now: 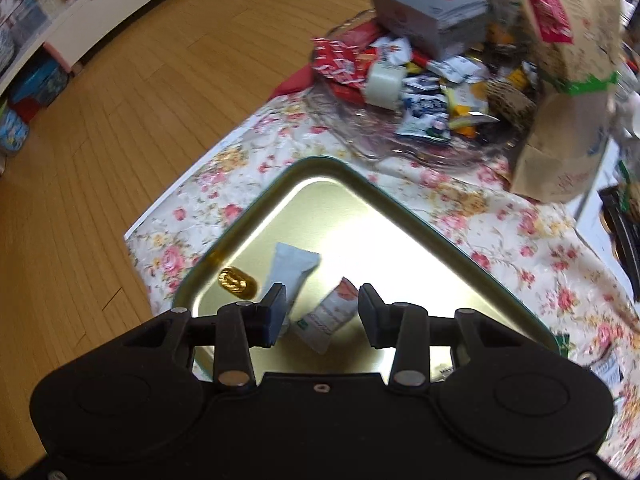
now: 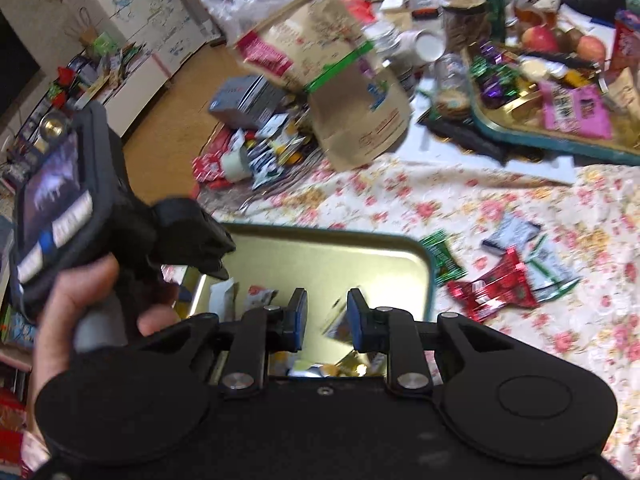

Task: Organize snacks
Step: 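Withdraw both grippers from the tin tray toward the remaining loose snacks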

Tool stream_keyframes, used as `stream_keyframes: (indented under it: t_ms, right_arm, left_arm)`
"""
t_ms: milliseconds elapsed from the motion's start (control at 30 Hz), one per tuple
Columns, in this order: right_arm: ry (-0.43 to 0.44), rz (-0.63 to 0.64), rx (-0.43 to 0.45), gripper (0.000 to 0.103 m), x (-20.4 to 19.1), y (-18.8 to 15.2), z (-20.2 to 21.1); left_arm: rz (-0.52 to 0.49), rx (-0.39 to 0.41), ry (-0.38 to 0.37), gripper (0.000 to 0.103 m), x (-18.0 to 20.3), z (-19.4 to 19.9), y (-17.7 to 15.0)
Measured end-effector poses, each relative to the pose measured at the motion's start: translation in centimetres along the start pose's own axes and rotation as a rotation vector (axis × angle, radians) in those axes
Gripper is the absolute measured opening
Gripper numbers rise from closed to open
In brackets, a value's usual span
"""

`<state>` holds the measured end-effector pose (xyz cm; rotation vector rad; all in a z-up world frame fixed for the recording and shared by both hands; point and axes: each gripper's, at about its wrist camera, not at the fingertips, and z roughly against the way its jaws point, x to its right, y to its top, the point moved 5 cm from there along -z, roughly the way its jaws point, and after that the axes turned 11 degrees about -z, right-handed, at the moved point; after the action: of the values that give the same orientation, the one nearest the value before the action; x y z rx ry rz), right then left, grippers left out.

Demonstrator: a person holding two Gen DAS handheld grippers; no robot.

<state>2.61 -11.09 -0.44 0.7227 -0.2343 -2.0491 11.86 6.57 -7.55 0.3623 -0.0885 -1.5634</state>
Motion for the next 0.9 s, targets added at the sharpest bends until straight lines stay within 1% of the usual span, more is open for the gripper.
stream_keyframes:
  t_ms: [100, 133, 267, 400, 533, 667, 900]
  right_arm:
    - [-0.019, -0.018, 0.033, 0.025, 1.3, 0.7, 1.2]
    - [-0.026, -0.023, 0.042, 0.025, 1.7, 1.0, 1.5]
    - [-0.055, -0.05, 0.076, 0.025, 3.5, 2.0, 2.6]
    - [-0.08, -0.082, 0.104, 0.025, 5.2, 3.1, 3.4]
    - [-0.089, -0.137, 0.115, 0.025, 6.9, 4.0, 4.1]
    - [-0.095, -0.185, 0.13, 0.025, 8.4, 4.7, 4.7]
    - [-0.162, -0.176, 0.177, 0.025, 9.9, 5.3, 5.5]
  left_arm:
    - [-0.034, -0.009, -0.055, 0.049, 1.6, -0.3, -0.5]
    - [-0.041, -0.011, -0.062, 0.049, 2.1, -0.3, -0.7]
    - [-0.102, 0.014, -0.036, 0.049, 4.1, 0.0, -1.4]
    - [-0.138, 0.006, -0.083, 0.049, 5.8, 0.3, -2.6]
    - [-0.163, -0.005, -0.102, 0.049, 7.4, 0.9, -3.5]
    - [-0.203, 0.006, -0.112, 0.049, 9.1, 2.2, -3.9]
    - [-0.263, 0.037, -0.158, 0.049, 11.9, 4.5, -4.3]
